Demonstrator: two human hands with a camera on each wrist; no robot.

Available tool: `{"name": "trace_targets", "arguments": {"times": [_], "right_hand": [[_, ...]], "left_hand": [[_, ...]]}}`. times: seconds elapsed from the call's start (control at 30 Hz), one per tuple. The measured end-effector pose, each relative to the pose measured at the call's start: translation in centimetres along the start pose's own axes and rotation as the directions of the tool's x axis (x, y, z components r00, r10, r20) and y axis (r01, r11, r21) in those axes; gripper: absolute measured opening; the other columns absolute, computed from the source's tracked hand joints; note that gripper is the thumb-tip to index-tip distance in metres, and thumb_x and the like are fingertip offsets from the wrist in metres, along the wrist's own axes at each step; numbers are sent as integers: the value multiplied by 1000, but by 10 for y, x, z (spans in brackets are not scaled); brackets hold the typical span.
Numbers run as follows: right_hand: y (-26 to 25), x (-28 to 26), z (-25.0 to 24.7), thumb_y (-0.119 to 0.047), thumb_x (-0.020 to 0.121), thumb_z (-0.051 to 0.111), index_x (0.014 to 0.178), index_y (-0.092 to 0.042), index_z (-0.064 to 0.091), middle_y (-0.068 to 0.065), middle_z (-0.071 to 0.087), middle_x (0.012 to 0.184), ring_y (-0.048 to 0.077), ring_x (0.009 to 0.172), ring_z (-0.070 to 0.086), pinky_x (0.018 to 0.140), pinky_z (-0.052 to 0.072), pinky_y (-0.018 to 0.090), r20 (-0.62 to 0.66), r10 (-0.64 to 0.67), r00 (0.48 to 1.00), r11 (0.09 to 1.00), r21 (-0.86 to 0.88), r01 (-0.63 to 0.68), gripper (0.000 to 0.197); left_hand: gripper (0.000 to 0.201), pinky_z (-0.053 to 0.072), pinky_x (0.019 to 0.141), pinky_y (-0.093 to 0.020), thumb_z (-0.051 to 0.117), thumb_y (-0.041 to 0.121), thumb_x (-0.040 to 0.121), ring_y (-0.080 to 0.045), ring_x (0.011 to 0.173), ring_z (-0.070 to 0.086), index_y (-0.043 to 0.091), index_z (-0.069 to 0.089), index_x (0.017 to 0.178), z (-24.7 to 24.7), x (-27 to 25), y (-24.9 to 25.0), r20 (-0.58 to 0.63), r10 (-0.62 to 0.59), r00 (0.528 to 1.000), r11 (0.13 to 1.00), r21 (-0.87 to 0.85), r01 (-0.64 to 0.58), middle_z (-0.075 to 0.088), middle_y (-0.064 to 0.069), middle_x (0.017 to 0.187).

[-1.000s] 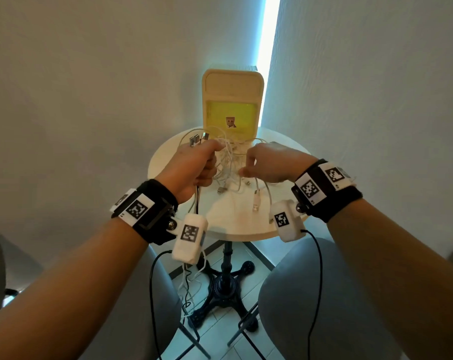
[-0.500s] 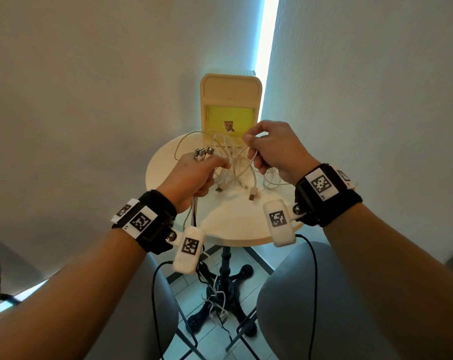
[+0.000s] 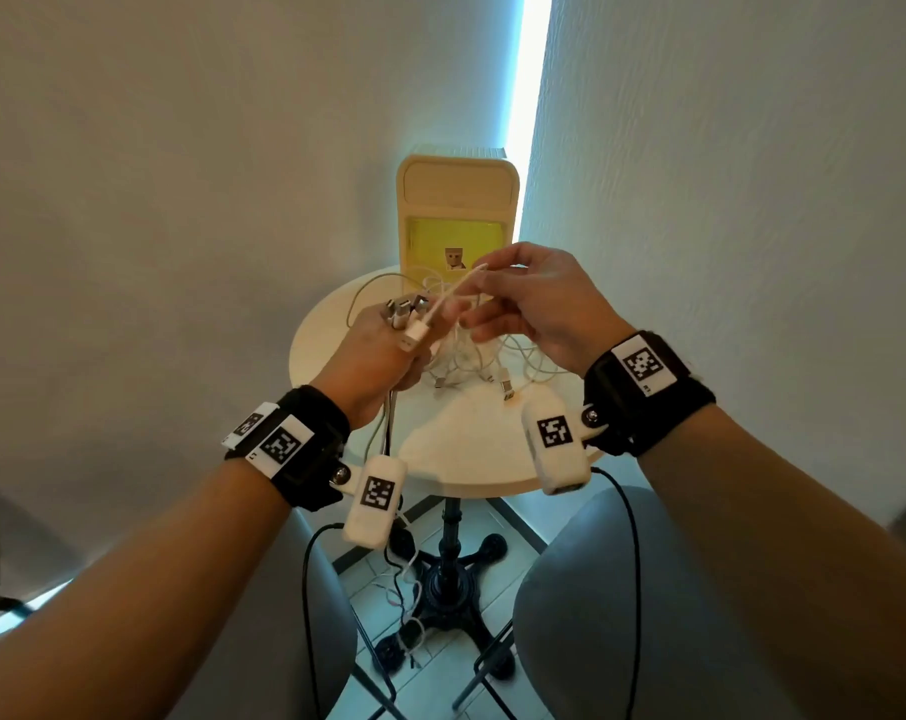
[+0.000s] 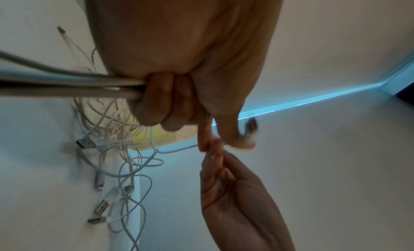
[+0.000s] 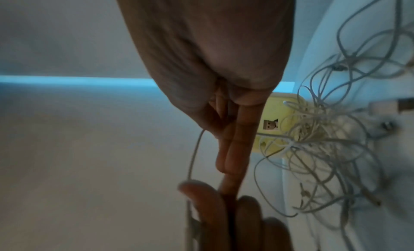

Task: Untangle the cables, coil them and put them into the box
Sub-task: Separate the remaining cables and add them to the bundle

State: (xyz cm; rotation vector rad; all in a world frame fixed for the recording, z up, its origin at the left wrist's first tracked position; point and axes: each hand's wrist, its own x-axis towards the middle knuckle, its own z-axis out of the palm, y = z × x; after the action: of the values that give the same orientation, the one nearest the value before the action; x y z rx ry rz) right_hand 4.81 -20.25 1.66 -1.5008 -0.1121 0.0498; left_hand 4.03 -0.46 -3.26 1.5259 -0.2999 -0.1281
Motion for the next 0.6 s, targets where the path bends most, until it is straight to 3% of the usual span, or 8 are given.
{"name": "trace_targets", "arguments": {"times": [0.1, 0.2, 0.23, 0.3, 0.4, 0.53, 0.6], "right_hand": [[9, 3, 5, -15, 100, 71, 99, -3, 66, 14, 78, 79, 23, 47, 63, 41, 49, 29, -26, -132, 991, 907, -407, 110, 12], [20, 6, 6, -24, 98, 73, 90, -10, 73, 9, 75, 80, 5, 49, 55, 46, 44, 17, 77, -223, 972, 672, -710, 211, 17], [23, 6, 8, -25, 98, 73, 89, -10, 72, 8, 74, 83, 4, 54, 54, 51, 42, 13, 125, -219, 968, 610, -756, 236, 17], [26, 5, 10, -22, 100, 69, 88, -8, 68, 7, 73, 88, 5, 61, 54, 54, 40, 12, 198, -183, 963, 567, -779, 268, 19], [26, 2, 14, -15, 104, 60, 84, -4, 61, 2, 74, 85, 1, 65, 59, 67, 48, 18, 308, -162, 938, 551, -760, 344, 24], [20, -2, 21, -9, 106, 50, 85, -2, 58, -1, 75, 82, -3, 67, 65, 66, 43, 8, 392, -128, 911, 524, -753, 397, 24], [17, -3, 23, -13, 108, 50, 90, -4, 61, -3, 76, 81, 1, 71, 70, 68, 47, 11, 395, -90, 914, 540, -752, 378, 24]], "left_hand": [[40, 19, 43, -26, 65, 44, 103, -12, 49, 19, 12, 75, 125, 4, 1, 3, -142, 82, 986, 992, -78, -94, 26, 6, 57], [39, 19, 44, -27, 63, 44, 104, -13, 48, 18, 11, 76, 121, 5, 4, 9, -251, 119, 961, 977, -145, -159, 27, 4, 55], [39, 19, 45, -27, 63, 44, 105, -14, 48, 17, 9, 75, 118, 4, 5, 12, -275, 136, 952, 972, -149, -182, 27, 3, 54], [39, 20, 46, -27, 63, 43, 106, -15, 48, 18, 6, 74, 109, 3, 7, 18, -306, 163, 938, 966, -144, -215, 29, 1, 54], [35, 21, 45, -28, 62, 43, 106, -15, 49, 19, 9, 71, 100, 3, 10, 26, -331, 171, 928, 966, -131, -224, 30, 1, 55], [34, 24, 44, -26, 63, 40, 107, -13, 45, 23, 8, 67, 97, 6, 13, 38, -356, 185, 916, 963, -121, -242, 32, 0, 54], [33, 25, 43, -25, 65, 39, 106, -13, 44, 25, 9, 63, 93, 8, 16, 44, -360, 193, 913, 957, -135, -255, 32, -1, 55]]}}
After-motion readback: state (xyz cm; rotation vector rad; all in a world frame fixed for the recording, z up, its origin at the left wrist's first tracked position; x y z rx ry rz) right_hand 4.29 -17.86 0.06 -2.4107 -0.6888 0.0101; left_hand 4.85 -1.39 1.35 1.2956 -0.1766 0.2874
